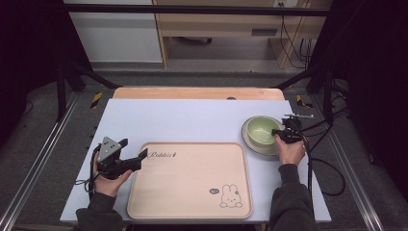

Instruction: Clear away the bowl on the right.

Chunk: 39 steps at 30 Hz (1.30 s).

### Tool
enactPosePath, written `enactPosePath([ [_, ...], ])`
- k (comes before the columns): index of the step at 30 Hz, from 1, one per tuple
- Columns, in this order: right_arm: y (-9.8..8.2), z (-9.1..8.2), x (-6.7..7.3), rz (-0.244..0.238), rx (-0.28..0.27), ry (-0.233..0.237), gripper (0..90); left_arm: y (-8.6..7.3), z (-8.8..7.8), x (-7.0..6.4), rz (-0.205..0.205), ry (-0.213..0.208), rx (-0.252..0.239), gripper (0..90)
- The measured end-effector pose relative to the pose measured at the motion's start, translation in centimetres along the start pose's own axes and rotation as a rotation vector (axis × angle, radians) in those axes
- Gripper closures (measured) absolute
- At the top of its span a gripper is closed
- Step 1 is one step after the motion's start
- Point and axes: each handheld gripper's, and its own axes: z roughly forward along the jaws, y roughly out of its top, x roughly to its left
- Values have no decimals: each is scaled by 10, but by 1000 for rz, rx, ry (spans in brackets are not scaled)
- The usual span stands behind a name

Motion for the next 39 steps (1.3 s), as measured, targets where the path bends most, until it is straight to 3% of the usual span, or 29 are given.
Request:
enactPosePath([
  [7, 0, -3, 2, 11, -7, 0, 837, 0, 0, 0, 0, 0, 1, 166],
  [17, 0, -15, 13, -64, -45, -21, 832, 1, -1, 0, -1, 0, -4, 167],
  [27, 1, -20, 15, -74, -67, -29, 824, 1, -3, 1, -6, 4, -11, 168],
  [39, 3, -36, 15, -39, -100, 40, 824, 2, -4, 1, -4, 2, -14, 168],
])
